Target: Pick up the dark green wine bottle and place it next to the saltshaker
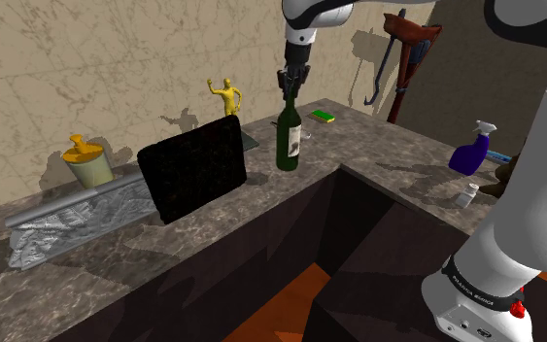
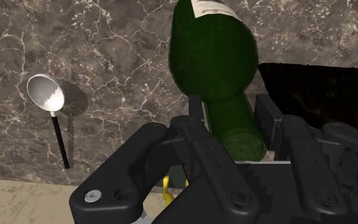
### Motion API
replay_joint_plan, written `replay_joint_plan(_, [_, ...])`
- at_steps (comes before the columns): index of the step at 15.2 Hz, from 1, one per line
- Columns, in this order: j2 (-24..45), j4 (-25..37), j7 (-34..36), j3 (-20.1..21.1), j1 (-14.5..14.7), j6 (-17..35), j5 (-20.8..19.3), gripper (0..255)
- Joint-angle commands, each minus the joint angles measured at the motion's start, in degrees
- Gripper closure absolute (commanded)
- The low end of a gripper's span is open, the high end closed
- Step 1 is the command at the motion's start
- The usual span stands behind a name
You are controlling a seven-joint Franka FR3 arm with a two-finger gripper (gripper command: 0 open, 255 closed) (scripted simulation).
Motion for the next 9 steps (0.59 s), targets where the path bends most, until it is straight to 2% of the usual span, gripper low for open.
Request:
replay_joint_plan(1, [-0.1, 1.4, 0.0, 0.0, -0.1, -1.5, 0.0, 255])
replay_joint_plan(9, [-0.1, 7.6, 0.1, -0.1, -0.1, -7.7, -0.1, 255])
